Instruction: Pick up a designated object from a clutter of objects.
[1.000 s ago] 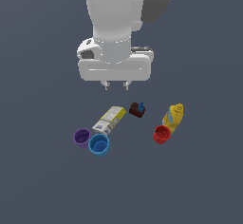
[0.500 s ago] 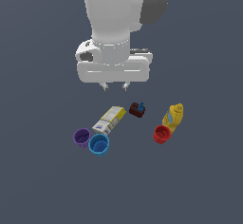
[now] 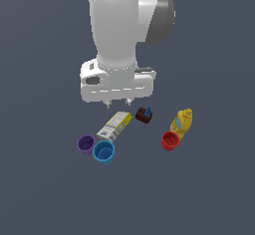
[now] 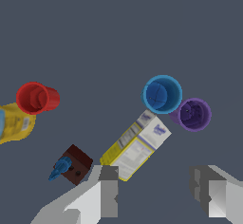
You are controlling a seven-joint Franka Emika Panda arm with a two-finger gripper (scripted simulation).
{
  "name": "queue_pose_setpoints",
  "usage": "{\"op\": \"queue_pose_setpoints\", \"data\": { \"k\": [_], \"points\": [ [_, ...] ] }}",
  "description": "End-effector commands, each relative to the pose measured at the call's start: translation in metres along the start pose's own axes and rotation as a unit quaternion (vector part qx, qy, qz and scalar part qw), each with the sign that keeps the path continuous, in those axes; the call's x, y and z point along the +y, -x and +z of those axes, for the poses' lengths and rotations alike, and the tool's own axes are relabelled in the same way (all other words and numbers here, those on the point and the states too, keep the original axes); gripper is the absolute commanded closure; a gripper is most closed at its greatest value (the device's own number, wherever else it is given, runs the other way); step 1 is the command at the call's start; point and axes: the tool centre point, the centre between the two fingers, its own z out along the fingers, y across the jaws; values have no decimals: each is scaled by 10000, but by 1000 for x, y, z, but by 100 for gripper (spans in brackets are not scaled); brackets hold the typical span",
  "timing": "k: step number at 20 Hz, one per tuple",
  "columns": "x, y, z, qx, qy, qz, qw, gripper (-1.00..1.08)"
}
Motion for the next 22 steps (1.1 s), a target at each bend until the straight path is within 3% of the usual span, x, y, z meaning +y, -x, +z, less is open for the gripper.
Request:
{"op": "queue_pose_setpoints", "data": {
  "k": [1,5,9,22],
  "points": [
    [4,-6,14,-98,79,-325,9994,-20],
    [11,-17,43,-293,213,-959,9947,-20],
    [18,-26,73,-505,323,-1619,9850,-20],
    [35,-43,162,-1098,469,-3368,9340,-20]
  ]
}}
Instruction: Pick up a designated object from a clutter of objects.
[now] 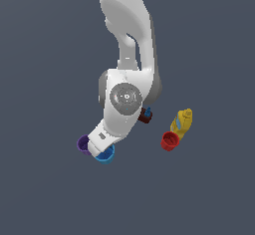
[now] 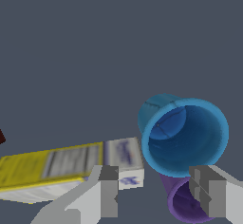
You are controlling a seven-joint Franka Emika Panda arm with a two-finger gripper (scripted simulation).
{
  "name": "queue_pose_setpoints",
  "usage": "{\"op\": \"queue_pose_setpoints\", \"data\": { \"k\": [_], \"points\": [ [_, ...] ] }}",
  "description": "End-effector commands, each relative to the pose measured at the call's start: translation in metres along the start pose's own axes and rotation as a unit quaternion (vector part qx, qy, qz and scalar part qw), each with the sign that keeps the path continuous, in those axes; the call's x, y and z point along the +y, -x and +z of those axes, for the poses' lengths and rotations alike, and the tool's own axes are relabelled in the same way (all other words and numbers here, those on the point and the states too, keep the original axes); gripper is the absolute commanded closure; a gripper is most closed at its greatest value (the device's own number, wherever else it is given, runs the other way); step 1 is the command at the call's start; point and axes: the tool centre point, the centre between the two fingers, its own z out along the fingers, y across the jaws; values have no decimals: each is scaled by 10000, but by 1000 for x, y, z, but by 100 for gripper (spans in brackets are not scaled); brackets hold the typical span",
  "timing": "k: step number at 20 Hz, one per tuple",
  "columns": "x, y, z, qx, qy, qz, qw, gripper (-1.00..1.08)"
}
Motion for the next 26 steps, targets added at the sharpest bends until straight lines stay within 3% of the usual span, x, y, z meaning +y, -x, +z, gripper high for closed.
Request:
{"op": "queue_pose_setpoints", "data": {
  "k": [1,8,23,24,26],
  "points": [
    [2,-3,11,-73,13,-252,9997,-20],
    [5,-6,28,-177,19,-597,9981,-20],
    [4,-5,59,-180,17,-617,9979,-20],
    [4,-5,59,-180,17,-617,9979,108],
    [4,-5,59,-180,17,-617,9979,108]
  ]
}}
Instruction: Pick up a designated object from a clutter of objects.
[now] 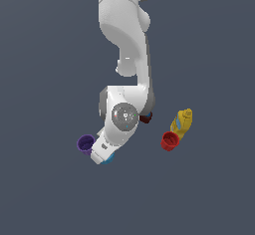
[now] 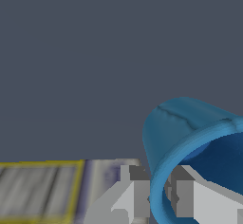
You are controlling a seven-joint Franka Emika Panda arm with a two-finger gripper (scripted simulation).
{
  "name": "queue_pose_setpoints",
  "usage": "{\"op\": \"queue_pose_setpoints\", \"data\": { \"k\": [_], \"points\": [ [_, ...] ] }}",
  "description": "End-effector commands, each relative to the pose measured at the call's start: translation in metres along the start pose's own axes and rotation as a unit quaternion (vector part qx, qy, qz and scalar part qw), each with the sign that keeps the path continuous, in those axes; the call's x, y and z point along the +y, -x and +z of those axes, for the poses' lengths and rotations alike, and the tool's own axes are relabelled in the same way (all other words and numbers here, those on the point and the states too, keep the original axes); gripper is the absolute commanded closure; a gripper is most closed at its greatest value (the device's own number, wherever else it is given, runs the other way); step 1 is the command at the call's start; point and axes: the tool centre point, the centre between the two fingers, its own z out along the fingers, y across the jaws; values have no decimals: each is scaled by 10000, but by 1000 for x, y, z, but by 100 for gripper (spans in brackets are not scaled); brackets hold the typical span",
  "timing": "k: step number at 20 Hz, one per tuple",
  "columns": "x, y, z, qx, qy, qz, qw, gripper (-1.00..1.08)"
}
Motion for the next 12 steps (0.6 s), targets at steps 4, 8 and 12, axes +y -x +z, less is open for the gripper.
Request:
{"op": "queue_pose_setpoints", "data": {
  "k": [4,8,12],
  "points": [
    [0,0,0,2,3,-2,10000,108],
    [0,0,0,3,4,1,10000,108],
    [-2,0,-3,3,4,1,10000,108]
  ]
}}
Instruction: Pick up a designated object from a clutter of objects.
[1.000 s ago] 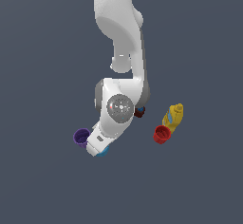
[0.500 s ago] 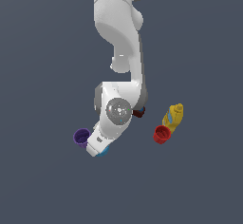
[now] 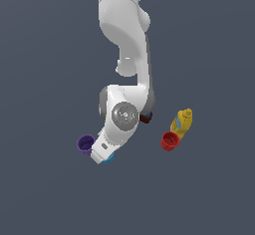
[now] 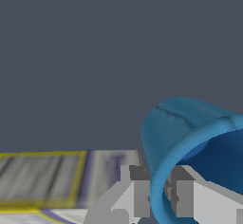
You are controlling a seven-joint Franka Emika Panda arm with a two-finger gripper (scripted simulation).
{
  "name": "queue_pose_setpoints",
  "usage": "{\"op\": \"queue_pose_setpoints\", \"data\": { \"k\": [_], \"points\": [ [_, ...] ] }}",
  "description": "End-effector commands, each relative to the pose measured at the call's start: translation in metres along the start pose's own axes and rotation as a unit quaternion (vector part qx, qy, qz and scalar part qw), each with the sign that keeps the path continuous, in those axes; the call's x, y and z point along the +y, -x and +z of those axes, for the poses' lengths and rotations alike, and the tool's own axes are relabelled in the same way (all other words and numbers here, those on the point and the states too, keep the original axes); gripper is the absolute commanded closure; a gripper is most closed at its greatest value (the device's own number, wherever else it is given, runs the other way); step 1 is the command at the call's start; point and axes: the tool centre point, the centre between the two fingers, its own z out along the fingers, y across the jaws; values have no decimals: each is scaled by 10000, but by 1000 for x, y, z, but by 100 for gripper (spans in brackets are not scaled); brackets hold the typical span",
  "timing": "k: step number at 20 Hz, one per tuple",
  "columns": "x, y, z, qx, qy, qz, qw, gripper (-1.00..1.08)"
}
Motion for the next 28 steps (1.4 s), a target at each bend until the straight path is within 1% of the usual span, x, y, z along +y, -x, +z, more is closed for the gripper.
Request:
{"op": "queue_pose_setpoints", "data": {
  "k": [1,7,13,19,28],
  "points": [
    [-2,0,-4,4,6,-1,10000,108],
    [-18,1,-24,2,7,-2,10000,108],
    [-47,4,-59,-1,10,-4,10000,108],
    [-88,8,-111,-7,14,-7,10000,108],
    [-158,14,-200,-12,17,-13,10000,108]
  ]
}}
